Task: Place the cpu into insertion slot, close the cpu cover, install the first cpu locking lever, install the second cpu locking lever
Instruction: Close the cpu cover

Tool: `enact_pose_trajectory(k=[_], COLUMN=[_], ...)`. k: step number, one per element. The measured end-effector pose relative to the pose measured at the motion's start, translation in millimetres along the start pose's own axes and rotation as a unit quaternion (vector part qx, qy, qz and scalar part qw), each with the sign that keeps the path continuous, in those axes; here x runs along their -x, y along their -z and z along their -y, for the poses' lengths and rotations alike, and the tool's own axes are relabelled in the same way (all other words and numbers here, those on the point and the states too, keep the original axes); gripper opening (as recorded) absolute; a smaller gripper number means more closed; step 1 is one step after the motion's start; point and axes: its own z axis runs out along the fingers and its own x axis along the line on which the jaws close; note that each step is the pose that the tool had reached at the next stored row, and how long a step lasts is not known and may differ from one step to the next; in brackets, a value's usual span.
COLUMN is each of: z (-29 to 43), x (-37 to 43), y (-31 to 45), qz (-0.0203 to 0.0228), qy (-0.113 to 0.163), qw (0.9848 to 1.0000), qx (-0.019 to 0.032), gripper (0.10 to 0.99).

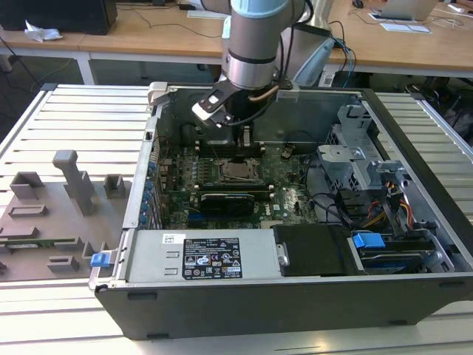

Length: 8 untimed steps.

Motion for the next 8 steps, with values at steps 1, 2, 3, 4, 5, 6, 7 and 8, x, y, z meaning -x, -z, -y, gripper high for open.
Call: enact_pose_trajectory(k=[1,2,3,4,5,6,7,8], z=[5.8,7.9,10.0,12.8,14.7,17.0,17.9,18.3], x=[-0.1,-0.2,-0.2,-0.1,-0.1,-0.2,-0.3,-0.3], y=[-3.3,-4.2,-4.8,-5.7,-6.3,-7.6,-8.6,-9.6], qz=[0.0,0.0,0.0001,0.0001,0.0,-0.0001,-0.0001,0.0], qy=[0.0,0.0,0.0,0.0,0.0,0.0,0.0,0.0], qw=[1.0,1.0,1.0,1.0,1.0,1.0,1.0,1.0], qx=[0.0,0.0,-0.0001,0.0,0.0,0.0001,0.0001,0.0], gripper=[0.106,0.106,0.106,0.106,0.106,0.106,0.106,0.106])
